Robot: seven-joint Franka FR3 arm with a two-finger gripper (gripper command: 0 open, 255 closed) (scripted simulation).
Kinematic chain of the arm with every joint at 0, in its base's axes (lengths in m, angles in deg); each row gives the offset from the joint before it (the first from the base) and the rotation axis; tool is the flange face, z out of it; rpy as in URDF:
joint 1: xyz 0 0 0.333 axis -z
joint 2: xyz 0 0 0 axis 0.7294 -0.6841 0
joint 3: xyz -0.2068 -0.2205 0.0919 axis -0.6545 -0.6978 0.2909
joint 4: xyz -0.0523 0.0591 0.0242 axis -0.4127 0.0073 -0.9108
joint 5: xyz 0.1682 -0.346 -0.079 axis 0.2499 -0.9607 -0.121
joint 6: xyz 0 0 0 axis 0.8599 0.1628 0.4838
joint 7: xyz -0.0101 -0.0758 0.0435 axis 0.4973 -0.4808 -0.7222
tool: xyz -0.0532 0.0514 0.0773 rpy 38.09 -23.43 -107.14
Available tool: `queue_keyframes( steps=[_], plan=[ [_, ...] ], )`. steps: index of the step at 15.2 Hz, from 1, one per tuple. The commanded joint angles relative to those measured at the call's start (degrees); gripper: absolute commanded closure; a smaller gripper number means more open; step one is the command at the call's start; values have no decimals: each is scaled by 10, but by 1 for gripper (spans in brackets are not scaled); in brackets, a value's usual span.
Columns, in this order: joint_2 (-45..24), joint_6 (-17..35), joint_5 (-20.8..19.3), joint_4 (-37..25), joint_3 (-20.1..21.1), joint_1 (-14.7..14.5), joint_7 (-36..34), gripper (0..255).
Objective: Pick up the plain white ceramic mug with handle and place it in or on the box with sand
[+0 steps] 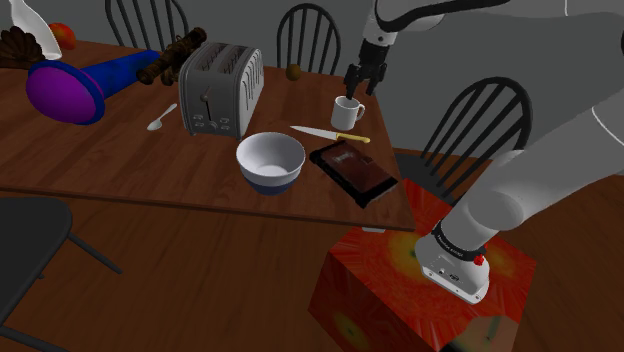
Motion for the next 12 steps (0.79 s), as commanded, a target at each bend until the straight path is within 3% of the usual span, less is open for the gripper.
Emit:
queue_keyframes(
  steps=[1,12],
  plan=[
    [-41,30,-3,-12,-5,3,5,0],
    [-263,124,-6,-145,-24,20,25,0]
  ],
)
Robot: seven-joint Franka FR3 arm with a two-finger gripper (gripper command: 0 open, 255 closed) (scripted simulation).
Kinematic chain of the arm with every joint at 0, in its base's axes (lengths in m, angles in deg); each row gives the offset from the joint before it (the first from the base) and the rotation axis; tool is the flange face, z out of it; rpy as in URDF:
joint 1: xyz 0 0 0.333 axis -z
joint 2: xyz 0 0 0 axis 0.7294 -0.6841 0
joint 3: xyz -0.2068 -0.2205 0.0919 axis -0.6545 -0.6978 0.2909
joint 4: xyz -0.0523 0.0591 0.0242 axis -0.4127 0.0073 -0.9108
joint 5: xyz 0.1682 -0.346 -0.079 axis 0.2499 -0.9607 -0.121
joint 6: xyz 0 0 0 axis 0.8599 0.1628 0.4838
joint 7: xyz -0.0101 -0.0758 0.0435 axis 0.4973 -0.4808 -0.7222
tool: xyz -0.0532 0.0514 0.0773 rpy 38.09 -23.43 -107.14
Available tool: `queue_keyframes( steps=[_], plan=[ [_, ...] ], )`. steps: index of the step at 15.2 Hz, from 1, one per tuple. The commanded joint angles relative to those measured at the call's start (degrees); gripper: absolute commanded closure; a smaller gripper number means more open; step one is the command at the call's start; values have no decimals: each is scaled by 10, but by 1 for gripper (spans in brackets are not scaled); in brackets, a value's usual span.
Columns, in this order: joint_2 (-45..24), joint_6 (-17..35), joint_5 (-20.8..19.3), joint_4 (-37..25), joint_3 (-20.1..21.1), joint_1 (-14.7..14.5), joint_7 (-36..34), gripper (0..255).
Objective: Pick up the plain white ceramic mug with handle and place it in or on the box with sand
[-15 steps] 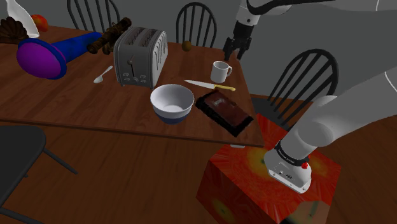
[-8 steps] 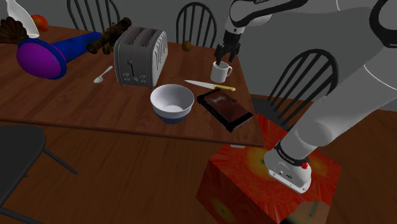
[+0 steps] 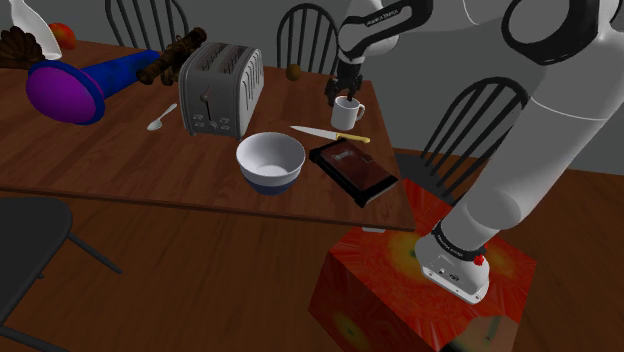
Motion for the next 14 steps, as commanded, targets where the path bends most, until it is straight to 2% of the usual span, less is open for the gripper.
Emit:
queue_keyframes(
  steps=[1,8,14],
  plan=[
    [-28,14,2,-14,-2,3,4,0],
    [-55,59,8,3,0,5,8,0],
    [-55,59,8,3,0,5,8,0]
  ],
)
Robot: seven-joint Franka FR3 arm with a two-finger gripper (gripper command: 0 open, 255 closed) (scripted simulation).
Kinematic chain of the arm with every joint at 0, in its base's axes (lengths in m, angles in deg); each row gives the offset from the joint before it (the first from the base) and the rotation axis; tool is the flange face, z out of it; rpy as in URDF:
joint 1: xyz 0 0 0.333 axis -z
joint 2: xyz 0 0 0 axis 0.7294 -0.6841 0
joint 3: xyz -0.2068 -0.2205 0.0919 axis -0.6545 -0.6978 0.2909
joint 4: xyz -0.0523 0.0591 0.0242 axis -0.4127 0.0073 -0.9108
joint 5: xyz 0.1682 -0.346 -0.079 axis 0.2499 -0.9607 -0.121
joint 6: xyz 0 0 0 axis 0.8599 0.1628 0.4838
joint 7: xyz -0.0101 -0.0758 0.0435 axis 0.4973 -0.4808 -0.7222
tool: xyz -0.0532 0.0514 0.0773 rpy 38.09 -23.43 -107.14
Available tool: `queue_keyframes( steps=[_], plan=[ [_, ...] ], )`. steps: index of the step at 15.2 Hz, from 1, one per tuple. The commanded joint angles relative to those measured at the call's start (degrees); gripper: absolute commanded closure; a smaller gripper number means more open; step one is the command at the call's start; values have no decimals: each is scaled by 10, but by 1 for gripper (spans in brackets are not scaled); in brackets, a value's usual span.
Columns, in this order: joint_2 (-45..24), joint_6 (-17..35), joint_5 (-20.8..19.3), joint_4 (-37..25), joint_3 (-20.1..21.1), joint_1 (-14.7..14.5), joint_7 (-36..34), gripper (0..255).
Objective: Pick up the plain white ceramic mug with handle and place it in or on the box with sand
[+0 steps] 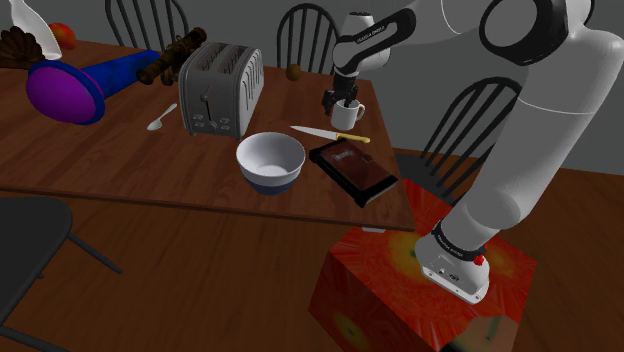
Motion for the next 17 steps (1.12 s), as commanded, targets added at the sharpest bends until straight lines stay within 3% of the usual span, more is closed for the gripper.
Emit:
queue_keyframes(
  steps=[1,2,11,17],
  plan=[
    [0,0,0,0,0,0,0,0],
    [0,0,0,0,0,0,0,255],
    [0,0,0,0,0,0,0,255],
    [23,-41,-5,-18,-1,-1,-3,255]
  ],
)
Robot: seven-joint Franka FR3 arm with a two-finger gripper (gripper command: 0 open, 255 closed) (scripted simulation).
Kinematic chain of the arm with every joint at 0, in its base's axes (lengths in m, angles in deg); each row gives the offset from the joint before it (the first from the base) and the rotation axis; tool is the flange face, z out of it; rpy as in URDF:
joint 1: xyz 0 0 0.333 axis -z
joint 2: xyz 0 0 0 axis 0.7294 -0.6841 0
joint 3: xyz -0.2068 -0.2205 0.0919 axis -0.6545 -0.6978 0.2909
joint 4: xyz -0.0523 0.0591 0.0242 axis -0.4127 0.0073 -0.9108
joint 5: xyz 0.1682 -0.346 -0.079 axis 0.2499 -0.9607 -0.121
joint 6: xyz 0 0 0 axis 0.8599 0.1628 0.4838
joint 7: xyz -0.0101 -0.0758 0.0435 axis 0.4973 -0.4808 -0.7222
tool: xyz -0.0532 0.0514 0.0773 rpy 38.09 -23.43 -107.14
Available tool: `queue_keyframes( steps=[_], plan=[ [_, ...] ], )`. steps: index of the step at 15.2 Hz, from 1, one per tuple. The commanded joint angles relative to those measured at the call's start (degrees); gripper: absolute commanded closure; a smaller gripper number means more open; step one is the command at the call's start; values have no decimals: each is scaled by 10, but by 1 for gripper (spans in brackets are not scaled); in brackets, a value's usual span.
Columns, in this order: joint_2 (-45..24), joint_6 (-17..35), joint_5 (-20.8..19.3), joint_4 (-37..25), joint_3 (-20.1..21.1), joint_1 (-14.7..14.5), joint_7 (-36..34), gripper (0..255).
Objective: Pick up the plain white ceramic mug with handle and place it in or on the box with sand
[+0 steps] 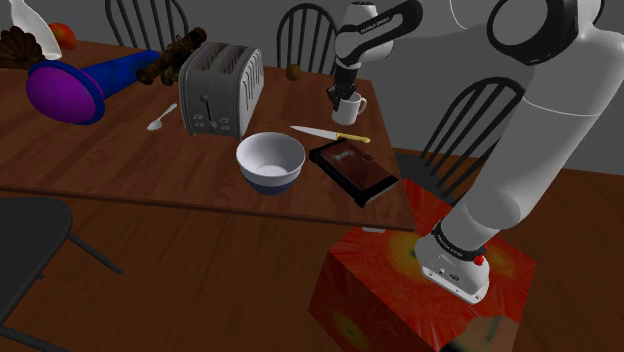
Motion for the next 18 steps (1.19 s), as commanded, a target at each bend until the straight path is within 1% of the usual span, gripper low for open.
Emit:
queue_keyframes(
  steps=[1,17,18],
  plan=[
    [7,-14,-2,-7,0,-1,-2,255],
    [49,-129,-10,-80,-1,-2,-6,255],
    [69,-124,-14,-56,2,-7,-16,255]
  ],
)
